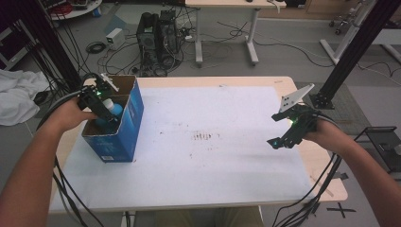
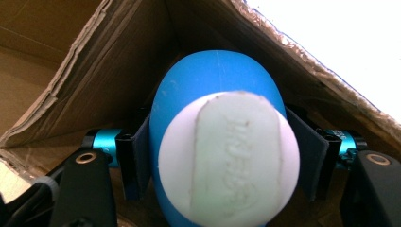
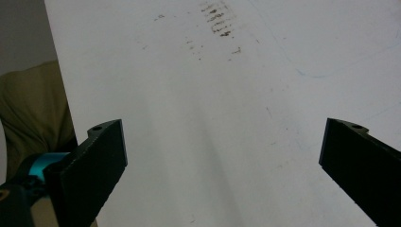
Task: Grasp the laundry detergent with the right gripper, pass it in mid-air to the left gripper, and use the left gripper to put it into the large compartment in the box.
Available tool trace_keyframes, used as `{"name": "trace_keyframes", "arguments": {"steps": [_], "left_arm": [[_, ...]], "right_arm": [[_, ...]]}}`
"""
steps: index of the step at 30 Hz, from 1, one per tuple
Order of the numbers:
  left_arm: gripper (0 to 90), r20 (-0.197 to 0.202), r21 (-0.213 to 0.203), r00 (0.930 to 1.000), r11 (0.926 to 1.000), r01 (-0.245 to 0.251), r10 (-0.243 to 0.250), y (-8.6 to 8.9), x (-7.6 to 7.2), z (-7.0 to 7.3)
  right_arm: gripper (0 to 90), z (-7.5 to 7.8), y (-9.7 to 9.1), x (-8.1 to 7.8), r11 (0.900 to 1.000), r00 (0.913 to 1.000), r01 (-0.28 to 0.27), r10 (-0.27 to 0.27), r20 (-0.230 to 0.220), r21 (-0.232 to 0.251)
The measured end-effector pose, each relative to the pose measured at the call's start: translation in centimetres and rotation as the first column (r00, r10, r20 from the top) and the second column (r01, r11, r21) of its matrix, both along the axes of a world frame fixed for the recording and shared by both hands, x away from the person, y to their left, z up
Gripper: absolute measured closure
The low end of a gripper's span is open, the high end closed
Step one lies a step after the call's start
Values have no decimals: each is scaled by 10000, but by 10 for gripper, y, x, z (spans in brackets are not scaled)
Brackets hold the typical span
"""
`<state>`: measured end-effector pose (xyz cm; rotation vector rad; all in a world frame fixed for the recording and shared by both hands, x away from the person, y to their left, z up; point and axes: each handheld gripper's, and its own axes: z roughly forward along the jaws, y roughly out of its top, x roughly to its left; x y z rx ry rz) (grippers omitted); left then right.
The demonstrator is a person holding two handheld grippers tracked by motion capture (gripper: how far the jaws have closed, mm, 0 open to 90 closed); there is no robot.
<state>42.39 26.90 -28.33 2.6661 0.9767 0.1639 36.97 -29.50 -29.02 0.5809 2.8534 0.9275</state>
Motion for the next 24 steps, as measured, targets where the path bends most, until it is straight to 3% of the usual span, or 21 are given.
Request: {"name": "trace_keyframes", "arguments": {"steps": [2,4,5,10,11,12,17,20,21,24], "left_arm": [[337,23,-50,10000,10000,-70,70,1,0,0],[337,17,138,9999,9998,160,-160,3,0,2],[337,12,-96,10000,9999,-70,70,3,-1,2],[336,113,-199,9999,9998,-49,52,6,-3,4],[337,81,15,9998,9998,196,-196,8,-2,7],[336,138,-179,9999,9998,51,-48,8,-3,6],[293,190,-94,9998,9999,75,-73,13,-4,14],[293,387,-379,9991,9992,-140,155,14,-5,18],[293,263,-251,9996,9997,-31,37,14,-5,21],[293,377,-353,9992,9993,-87,100,14,-7,26]], "right_arm": [[7,0,0,0,10000,10000,-82,82,9,13],[7,0,0,1,9999,9999,-124,124,33,6],[7,0,0,0,10000,10000,-16,16,31,5],[7,0,1,1,9999,9999,-157,157,52,-9],[7,0,2,1,9999,9999,-103,103,26,0],[7,-1,3,1,9999,9999,-141,141,67,-6],[7,-1,4,1,9999,9999,-151,151,-5,-64],[7,-1,5,0,9999,9999,-100,100,10,-35],[7,0,5,0,9999,9999,-116,116,31,-38],[7,0,4,1,9999,9998,-168,168,68,28]]}}
